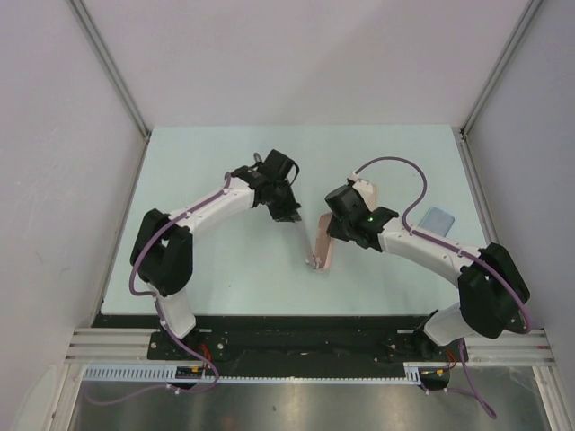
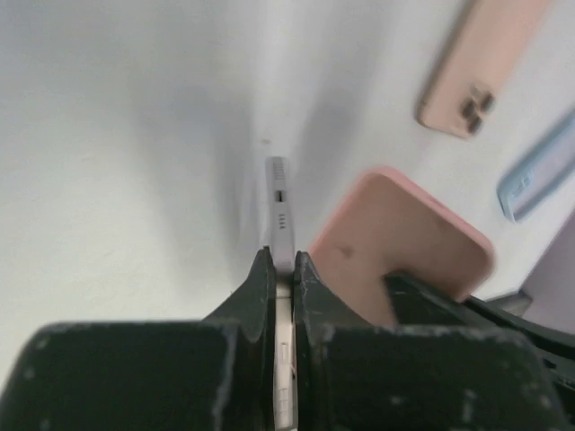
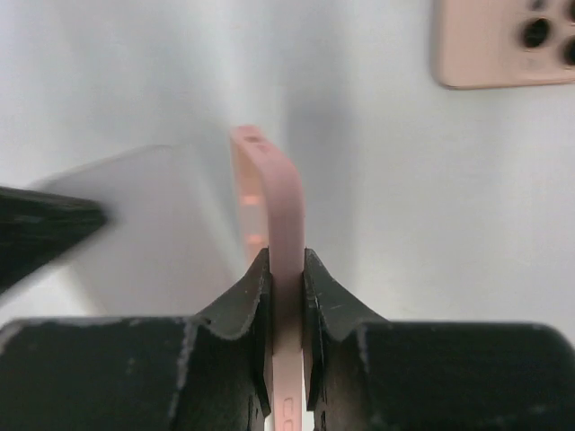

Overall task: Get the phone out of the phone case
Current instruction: Remove the phone case from the phone, then place the phone case at the center of the board.

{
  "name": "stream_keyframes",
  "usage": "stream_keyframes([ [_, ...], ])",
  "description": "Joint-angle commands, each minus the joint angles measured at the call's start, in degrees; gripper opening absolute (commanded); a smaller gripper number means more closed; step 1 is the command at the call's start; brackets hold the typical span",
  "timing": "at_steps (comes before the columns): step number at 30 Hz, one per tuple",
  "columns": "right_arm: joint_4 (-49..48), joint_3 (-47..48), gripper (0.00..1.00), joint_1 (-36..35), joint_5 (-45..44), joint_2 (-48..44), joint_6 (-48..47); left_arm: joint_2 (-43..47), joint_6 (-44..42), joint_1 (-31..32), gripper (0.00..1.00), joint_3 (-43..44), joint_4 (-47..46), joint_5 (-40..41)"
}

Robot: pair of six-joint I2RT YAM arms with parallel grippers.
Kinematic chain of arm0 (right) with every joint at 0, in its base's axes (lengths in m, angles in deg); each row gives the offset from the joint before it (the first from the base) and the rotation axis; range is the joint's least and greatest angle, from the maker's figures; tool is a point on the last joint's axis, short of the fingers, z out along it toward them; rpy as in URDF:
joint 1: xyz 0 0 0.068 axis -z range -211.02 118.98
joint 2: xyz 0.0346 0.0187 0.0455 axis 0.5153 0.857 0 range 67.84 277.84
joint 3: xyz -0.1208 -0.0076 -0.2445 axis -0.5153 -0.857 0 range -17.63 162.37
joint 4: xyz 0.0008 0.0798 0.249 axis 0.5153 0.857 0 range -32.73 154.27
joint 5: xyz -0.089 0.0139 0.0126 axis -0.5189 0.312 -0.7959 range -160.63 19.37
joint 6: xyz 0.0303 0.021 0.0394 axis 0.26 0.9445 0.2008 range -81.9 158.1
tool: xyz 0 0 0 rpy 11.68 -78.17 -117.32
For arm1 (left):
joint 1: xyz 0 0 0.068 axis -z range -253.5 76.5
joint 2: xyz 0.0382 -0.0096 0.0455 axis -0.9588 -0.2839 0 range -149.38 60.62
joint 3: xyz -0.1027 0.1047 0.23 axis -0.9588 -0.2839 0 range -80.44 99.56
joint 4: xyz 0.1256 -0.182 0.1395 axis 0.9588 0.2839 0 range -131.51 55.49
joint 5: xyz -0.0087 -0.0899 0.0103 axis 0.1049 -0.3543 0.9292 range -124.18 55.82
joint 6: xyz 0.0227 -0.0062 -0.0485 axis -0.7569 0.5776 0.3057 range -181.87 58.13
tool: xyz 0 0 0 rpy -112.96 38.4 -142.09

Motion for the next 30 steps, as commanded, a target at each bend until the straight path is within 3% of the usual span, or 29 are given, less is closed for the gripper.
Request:
stream_keyframes([
  [1, 6.9, -0.4, 0.00, 1.7, -11.1, -0.9, -0.8, -2.1, 0.6, -4.7, 0.00, 7.4, 16.9, 13.3],
  [14, 6.2, -0.4, 0.00, 5.3, -9.7, -1.6, -3.1, -3.1, -2.2, -4.3, 0.00, 14.4, 19.8, 17.8],
  [18, 1.2, -4.1, 0.00, 10.4, -1.5, -6.0, -7.8, -3.5, -3.9, -4.3, 0.00, 16.8, 21.3, 19.8],
  [22, -6.8, -8.6, 0.00, 20.9, 13.9, -11.7, -11.2, -3.7, -6.8, -4.3, 0.00, 18.0, 21.1, 21.4],
  [30, -11.2, -8.8, 0.00, 40.4, 23.2, -12.7, -13.0, -2.3, -17.6, -4.4, 0.00, 15.6, 14.9, 23.7],
])
